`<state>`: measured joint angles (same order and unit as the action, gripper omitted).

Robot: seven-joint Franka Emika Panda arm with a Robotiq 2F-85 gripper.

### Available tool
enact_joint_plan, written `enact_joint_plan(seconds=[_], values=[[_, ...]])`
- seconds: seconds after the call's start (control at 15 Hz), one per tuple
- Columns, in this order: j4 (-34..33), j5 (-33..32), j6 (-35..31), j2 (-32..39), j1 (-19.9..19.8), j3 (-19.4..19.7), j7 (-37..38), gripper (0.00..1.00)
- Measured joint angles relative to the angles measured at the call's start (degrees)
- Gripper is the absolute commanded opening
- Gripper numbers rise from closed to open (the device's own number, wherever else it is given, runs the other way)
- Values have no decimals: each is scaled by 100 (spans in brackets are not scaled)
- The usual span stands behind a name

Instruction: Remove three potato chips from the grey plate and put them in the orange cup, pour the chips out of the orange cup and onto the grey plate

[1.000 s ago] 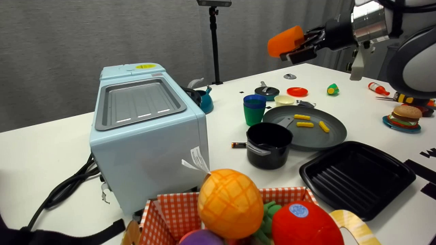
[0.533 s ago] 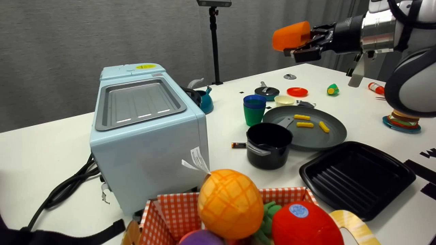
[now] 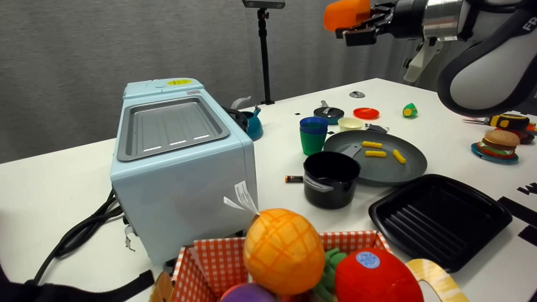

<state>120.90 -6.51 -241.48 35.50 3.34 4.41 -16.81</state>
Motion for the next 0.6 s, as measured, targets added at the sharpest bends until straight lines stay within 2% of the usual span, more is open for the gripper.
enact_joint_plan(seconds=[0.6], values=[[-447, 84, -1, 22, 0, -3, 46, 49]])
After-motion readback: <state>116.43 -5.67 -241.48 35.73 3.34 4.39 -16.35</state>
